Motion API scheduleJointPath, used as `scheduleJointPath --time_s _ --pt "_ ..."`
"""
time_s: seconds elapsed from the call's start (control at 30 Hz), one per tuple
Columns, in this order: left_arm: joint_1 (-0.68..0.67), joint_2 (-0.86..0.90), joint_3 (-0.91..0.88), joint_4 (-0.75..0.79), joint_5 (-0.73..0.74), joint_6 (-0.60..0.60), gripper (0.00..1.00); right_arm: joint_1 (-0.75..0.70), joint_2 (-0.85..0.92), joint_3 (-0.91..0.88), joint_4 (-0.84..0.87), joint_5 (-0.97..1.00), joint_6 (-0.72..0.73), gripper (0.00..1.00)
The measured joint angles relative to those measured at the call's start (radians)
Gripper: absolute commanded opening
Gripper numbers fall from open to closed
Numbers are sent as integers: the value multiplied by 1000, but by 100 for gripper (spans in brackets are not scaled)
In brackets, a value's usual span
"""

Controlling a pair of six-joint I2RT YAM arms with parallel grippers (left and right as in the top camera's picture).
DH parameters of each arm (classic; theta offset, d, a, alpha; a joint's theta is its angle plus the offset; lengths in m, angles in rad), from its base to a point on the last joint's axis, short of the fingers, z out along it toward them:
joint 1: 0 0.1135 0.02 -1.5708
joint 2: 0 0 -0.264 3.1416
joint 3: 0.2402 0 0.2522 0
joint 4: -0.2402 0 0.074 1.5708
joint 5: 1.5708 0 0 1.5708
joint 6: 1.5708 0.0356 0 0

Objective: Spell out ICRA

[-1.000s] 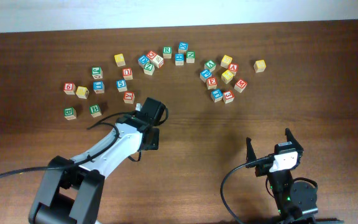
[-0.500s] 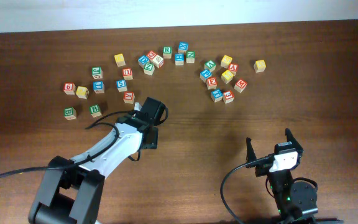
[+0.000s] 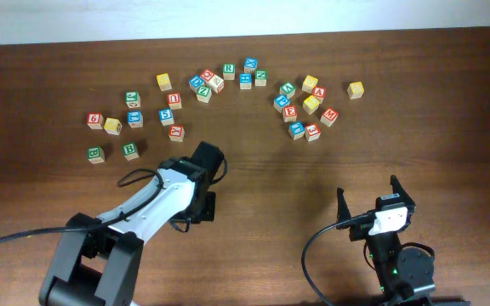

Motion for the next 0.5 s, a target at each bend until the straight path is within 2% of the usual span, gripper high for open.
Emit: scheduleJointPath --time_s 0.2,0.5 --pt "0 0 -40 7 -5 -95 0 0 0 0 0 0 0 98" --pt "-3 -3 -44 39 -68 -168 0 0 0 0 0 0 0 98"
